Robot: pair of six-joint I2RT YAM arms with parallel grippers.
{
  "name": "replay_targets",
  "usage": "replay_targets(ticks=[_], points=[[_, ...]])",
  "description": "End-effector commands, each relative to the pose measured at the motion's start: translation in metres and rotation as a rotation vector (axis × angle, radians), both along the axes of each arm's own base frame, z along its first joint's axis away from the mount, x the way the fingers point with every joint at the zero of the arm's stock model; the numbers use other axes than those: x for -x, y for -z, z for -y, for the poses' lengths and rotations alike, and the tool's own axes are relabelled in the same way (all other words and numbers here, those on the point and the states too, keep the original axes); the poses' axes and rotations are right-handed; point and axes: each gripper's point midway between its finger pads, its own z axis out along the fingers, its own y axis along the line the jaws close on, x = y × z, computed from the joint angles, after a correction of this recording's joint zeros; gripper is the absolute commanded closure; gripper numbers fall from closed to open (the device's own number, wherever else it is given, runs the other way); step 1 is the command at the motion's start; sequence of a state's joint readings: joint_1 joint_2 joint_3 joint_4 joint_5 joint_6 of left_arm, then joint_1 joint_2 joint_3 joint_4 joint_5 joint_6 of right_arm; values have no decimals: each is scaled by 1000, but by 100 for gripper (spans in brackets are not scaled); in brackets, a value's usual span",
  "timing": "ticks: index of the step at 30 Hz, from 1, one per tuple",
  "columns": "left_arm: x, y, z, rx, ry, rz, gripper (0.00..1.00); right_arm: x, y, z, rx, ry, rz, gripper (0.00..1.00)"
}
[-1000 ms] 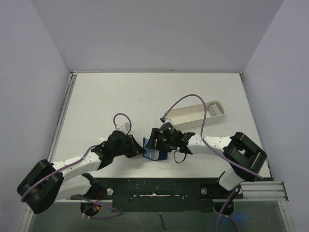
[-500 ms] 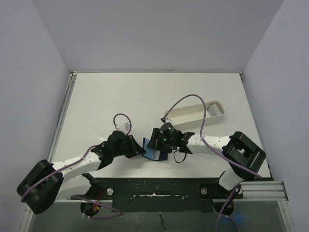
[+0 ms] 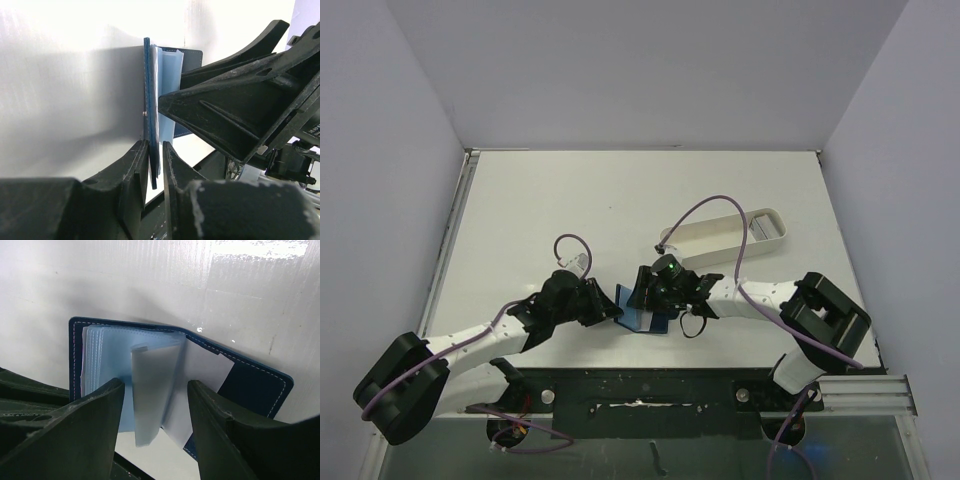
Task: Put the credit cards into the card holder
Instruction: Open the card holder at the center of the board.
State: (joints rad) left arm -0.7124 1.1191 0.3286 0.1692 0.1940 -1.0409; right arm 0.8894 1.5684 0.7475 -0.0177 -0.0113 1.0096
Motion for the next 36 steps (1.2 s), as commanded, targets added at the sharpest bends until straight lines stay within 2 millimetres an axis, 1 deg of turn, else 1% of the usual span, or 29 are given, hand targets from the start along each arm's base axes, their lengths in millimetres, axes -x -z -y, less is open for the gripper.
replay_targets(ticks=[1, 2, 5, 8, 15, 19, 23, 26, 27, 29, 31, 36], points=[[-8, -13, 6, 36, -2, 51, 85, -4, 6, 4, 22, 16, 9, 47], [-9, -13, 7, 34, -1, 52, 85, -4, 7, 4, 24, 17, 9, 47], [-10, -13, 7, 32, -1, 51, 91, -4, 9, 6, 30, 20, 8, 48], [-11, -13, 8, 36, 1, 57, 100, -3, 11, 10, 42, 26, 7, 48], [-10, -17, 9, 57, 4, 72, 100, -3, 13, 18, 77, 45, 9, 49], [-10, -18, 7, 59, -1, 82, 100, -5, 6, 22, 87, 63, 22, 51], [-9, -15, 5, 50, -7, 78, 100, -7, -24, 11, 20, 54, 66, 50], [-9, -15, 5, 48, -8, 76, 100, -9, -44, -2, -37, 32, 99, 45], [-9, -15, 5, 48, -8, 76, 100, -9, -47, -5, -52, 25, 103, 43], [-9, -14, 4, 46, -11, 74, 100, -12, -51, -12, -77, 17, 106, 40], [-9, -14, 5, 49, -10, 74, 100, -12, -51, -19, -95, 2, 97, 38], [-7, -13, 4, 47, -8, 67, 100, -15, -43, -29, -97, -9, 77, 33]])
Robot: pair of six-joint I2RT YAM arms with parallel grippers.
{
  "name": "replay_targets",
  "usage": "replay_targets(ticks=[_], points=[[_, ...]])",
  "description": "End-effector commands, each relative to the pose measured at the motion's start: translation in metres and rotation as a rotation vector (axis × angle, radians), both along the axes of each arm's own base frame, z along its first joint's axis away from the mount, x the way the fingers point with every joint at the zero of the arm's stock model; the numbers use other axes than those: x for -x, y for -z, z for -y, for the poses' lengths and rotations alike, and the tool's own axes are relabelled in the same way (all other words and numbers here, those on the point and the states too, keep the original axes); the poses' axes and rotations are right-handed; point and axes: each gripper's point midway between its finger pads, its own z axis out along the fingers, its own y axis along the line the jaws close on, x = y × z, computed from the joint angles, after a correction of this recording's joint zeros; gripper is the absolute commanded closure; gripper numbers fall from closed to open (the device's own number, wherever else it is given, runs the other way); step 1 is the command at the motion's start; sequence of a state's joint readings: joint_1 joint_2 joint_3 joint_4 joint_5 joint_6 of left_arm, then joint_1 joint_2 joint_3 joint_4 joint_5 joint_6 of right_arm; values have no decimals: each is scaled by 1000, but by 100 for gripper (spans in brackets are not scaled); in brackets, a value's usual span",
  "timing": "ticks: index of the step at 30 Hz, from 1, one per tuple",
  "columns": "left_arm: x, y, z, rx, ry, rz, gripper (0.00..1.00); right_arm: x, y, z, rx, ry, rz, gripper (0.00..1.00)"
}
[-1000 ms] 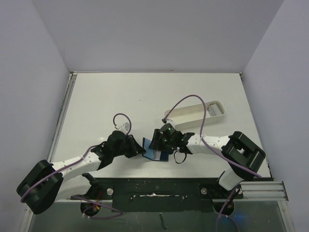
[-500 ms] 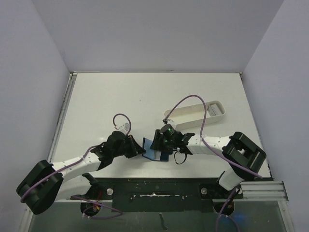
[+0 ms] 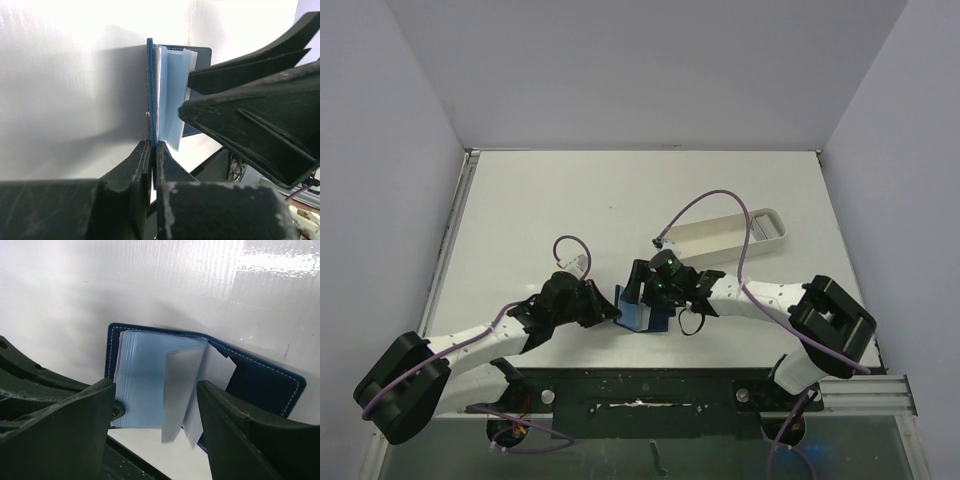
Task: Put the credit cards into the card holder
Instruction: Open the card holder at the center of the board.
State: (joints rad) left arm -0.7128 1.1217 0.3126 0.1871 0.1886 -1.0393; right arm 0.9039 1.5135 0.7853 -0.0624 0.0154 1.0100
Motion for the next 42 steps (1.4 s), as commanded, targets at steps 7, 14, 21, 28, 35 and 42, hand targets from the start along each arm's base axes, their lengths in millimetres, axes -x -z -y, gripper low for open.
replay_targets(ticks=[7, 14, 21, 28, 35, 42], points=[[-8, -15, 5, 46, -8, 62, 100, -11, 4, -24, -59, -25, -4, 33], [-8, -18, 6, 55, -7, 63, 100, -7, 22, -15, -15, -15, -32, 40], [-8, -17, 5, 54, -16, 57, 90, -3, 30, -3, 19, 6, -39, 41], [-6, -20, 10, 122, -26, 37, 80, 2, 39, 0, 22, 13, -57, 42], [-7, -7, 3, 58, -38, 33, 76, 4, 35, -3, -21, 5, -51, 42], [-10, -4, 0, 21, -46, 43, 100, 5, 35, 10, 24, 21, -37, 42]])
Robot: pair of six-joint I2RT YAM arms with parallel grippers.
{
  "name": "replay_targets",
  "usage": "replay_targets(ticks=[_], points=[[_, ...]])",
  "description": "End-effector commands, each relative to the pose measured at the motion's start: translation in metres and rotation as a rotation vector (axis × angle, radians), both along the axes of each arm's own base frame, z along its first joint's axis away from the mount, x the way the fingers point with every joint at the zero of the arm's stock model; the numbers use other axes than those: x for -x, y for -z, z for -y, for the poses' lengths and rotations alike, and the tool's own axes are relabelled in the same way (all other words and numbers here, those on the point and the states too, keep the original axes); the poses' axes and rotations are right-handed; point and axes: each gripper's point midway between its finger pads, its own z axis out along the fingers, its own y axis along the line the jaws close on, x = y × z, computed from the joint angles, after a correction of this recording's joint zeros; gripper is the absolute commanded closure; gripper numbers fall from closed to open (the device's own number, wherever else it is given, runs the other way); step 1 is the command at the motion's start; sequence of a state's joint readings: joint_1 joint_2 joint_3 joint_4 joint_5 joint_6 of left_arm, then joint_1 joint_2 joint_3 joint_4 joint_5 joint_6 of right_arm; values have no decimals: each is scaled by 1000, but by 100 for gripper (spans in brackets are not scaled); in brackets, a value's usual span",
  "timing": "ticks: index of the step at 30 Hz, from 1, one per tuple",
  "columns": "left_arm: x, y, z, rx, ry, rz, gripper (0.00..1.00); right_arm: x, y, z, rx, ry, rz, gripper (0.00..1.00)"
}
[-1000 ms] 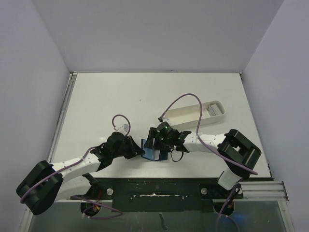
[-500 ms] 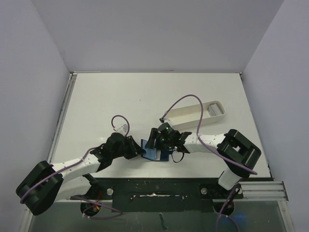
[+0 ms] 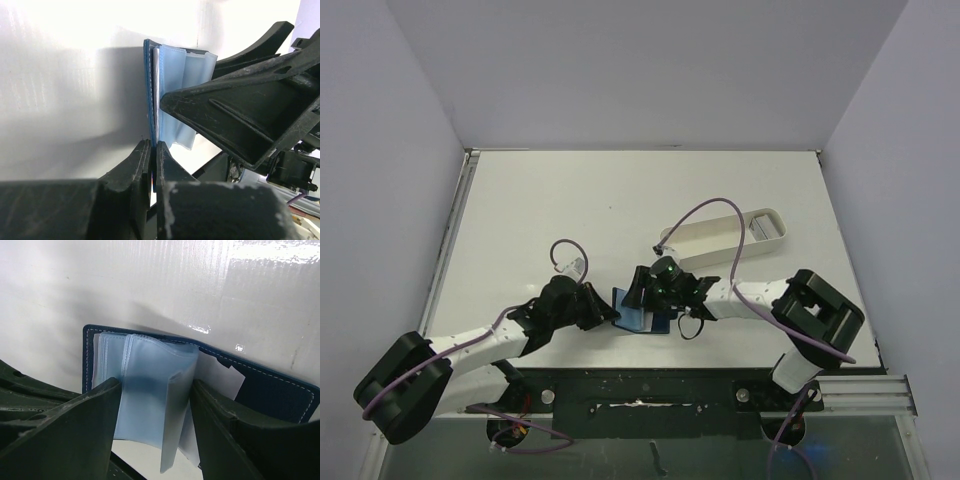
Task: Put the credit cards into the card holder
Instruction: Open the card holder at the center of the board.
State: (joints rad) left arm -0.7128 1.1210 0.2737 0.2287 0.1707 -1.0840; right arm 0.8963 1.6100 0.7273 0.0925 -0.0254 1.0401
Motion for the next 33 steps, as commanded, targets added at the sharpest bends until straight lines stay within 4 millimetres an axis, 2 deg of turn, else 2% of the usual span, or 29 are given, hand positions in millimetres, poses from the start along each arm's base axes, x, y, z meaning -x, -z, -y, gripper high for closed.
replay_targets(ticks=[1, 19, 24, 27, 30, 33], points=[[-11, -10, 3, 4, -8, 60, 100, 3, 4, 20, 67, 27, 5, 40], [-8, -10, -1, 10, -27, 58, 100, -1, -5, 63, 318, 102, 44, 29], [-10, -9, -3, 4, -38, 59, 100, -2, -25, 70, 391, 120, 86, 29], [-9, -9, -3, 2, -35, 57, 100, -2, -34, 82, 439, 146, 95, 30], [-10, -10, -2, 5, -35, 58, 100, -1, -48, 80, 417, 148, 117, 32], [-10, -12, 0, 18, -32, 61, 100, -1, -64, 59, 307, 107, 150, 37]])
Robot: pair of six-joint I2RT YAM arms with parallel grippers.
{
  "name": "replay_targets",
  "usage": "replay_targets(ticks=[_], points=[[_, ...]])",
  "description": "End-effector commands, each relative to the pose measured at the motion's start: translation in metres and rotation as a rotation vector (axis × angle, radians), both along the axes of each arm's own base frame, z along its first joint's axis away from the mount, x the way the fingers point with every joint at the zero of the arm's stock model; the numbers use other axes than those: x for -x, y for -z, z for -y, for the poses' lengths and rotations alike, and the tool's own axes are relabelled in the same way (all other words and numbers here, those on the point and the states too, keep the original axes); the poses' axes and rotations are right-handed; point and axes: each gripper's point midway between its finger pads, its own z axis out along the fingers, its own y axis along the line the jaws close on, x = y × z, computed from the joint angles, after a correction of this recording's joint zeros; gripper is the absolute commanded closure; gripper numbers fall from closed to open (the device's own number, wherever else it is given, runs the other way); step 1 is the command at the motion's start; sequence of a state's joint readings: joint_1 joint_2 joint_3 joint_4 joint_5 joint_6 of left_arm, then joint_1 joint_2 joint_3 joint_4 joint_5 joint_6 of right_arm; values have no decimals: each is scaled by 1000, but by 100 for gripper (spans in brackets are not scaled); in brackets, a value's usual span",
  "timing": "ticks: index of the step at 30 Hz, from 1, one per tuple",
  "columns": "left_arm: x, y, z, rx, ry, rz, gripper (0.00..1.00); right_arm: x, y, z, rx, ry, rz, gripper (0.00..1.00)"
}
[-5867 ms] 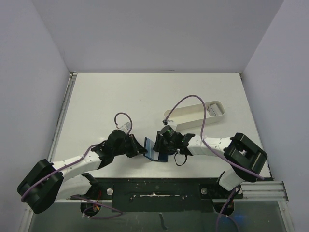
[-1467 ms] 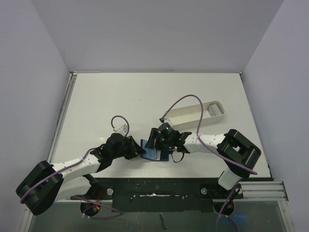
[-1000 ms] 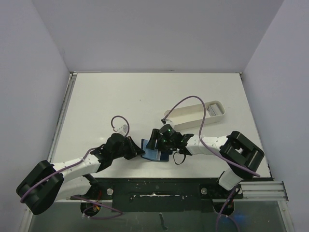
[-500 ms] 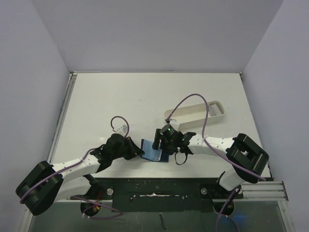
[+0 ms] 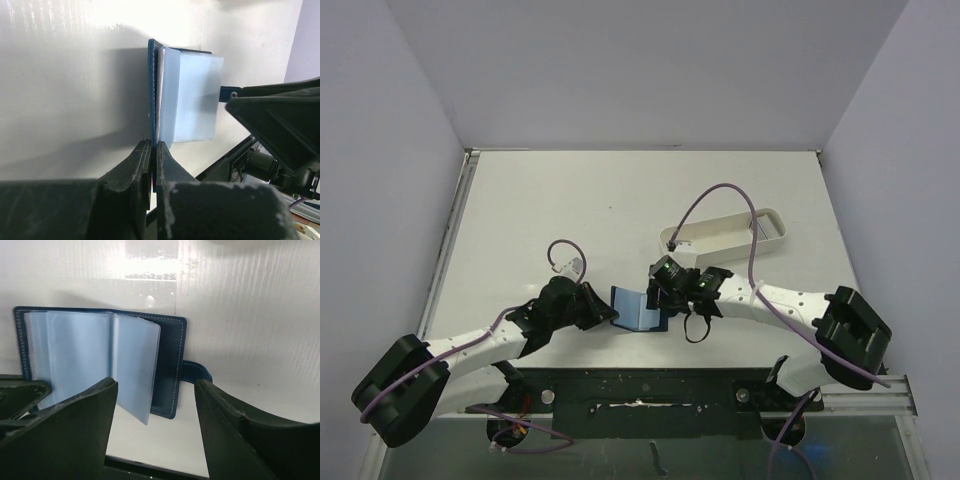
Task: Put the credit cards into the card holder
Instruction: Open the card holder at the center of the board.
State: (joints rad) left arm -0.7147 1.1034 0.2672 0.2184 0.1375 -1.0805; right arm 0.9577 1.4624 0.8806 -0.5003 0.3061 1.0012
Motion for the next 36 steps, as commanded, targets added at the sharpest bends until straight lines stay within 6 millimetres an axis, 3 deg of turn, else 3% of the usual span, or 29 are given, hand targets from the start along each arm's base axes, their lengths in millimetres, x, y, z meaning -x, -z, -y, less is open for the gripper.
replay_targets(ticks=[1, 6, 9, 12, 16, 21, 36], points=[[-7, -14, 5, 35, -7, 46, 100, -12, -42, -22, -128, -34, 108, 40], [-7, -11, 3, 32, -13, 42, 100, -17, -47, -55, -232, -120, 124, 62], [-6, -11, 3, 38, -18, 37, 100, -18, -36, -67, -257, -150, 98, 68], [-6, -12, 4, 43, -19, 33, 96, -19, -16, -67, -224, -149, 61, 71], [-9, -13, 0, 23, -42, 31, 77, -19, 7, -57, -184, -140, 22, 74], [-13, -14, -4, -3, -56, 43, 63, -17, 22, -49, -166, -131, 1, 76], [-22, -17, 3, -42, -20, 64, 58, -19, 28, -63, -161, -172, -24, 64]])
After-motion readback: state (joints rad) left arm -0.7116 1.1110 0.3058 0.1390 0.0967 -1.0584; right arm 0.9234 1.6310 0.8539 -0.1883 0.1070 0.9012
